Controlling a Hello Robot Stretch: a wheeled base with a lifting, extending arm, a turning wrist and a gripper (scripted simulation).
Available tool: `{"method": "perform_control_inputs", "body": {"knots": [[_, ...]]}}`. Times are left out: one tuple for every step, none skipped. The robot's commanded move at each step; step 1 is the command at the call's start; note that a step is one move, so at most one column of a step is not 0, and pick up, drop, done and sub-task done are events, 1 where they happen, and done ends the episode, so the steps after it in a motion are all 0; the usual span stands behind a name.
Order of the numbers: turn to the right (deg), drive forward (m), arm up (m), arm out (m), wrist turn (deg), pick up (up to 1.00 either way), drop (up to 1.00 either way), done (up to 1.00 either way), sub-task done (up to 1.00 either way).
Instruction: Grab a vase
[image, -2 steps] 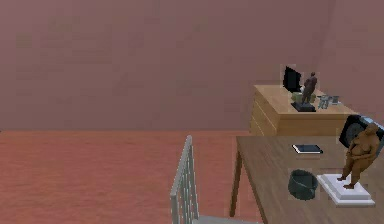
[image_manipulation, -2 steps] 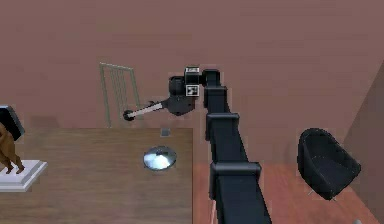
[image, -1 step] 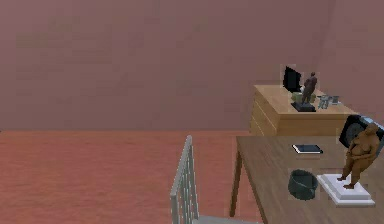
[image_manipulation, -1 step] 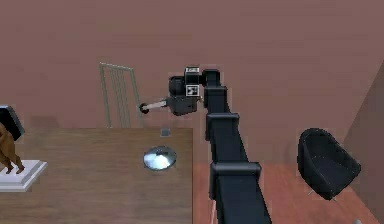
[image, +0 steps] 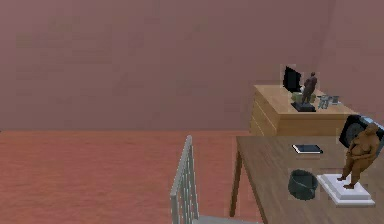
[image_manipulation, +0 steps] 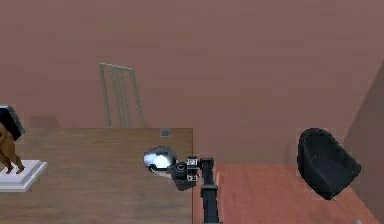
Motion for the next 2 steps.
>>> {"method": "perform_control_inputs", "body": {"knots": [[0.0, 0.0, 0.0, 0.0, 0.0, 1.0, 0.0, 0.0, 0.0], [0.0, 0.0, 0.1, 0.0, 0.0, 0.0, 0.0, 0.0, 0.0]]}}
